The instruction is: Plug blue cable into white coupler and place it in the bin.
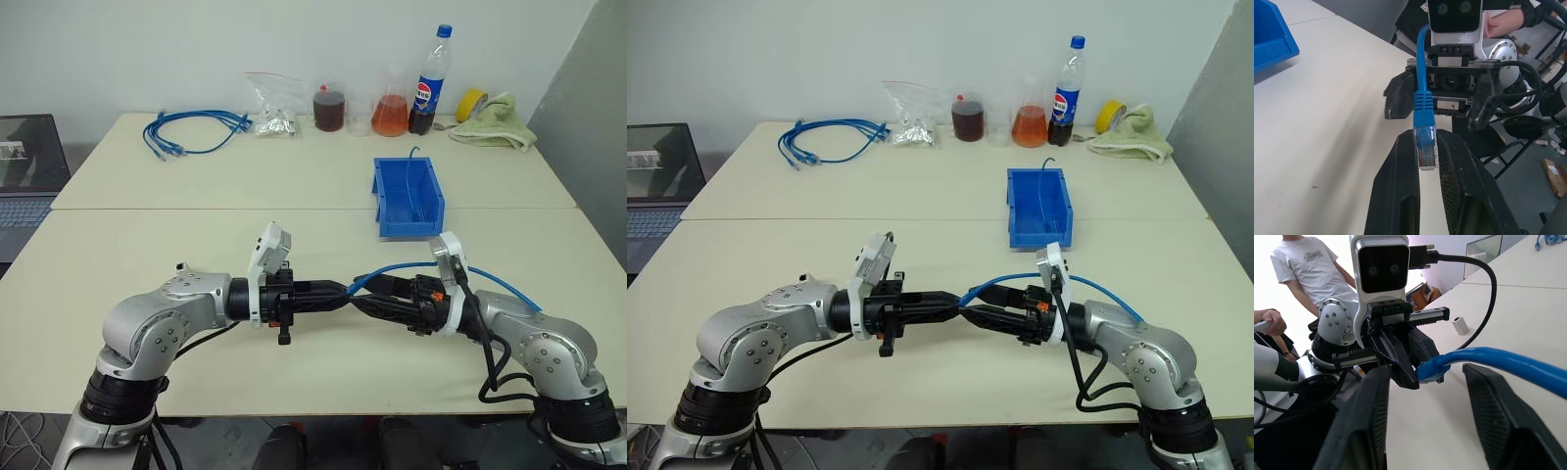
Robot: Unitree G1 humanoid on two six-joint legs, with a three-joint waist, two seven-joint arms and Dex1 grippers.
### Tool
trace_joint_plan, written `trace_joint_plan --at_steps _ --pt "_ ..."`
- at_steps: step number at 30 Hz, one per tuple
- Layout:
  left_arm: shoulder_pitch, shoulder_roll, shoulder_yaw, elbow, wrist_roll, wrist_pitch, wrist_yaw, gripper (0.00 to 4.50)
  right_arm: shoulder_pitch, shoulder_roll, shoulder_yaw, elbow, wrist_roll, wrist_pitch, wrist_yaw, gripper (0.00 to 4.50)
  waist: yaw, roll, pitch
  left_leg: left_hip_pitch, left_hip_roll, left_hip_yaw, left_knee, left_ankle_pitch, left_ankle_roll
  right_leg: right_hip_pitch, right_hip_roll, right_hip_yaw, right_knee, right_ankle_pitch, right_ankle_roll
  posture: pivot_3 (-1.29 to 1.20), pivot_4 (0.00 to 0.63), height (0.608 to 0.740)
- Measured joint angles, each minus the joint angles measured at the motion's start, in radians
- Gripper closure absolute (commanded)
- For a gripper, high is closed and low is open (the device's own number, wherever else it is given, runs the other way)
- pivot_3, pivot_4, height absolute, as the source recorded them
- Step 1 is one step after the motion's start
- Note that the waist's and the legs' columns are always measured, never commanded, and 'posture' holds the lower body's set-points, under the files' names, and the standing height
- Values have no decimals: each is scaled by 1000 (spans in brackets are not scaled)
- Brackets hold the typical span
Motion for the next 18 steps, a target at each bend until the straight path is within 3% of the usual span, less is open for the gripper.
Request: trace_joint_plan --at_steps 7,17,18 --pt "0 13 -1 -3 -2 0 -2 4241 -1 3 0 8 0 0 4 4300 0 0 0 0 0 0 0 0 0 0 0 0 0 0 0 0 150 740" --pt "1 17 -5 -3 7 -13 -14 4242 -1 3 0 8 0 0 9 4341 0 0 0 0 0 0 0 0 0 0 0 0 0 0 0 0 150 740" --pt "4 18 -6 -5 11 -21 -21 3892 -1 3 0 8 0 0 13 4341 0 0 0 0 0 0 0 0 0 0 0 0 0 0 0 0 150 740"
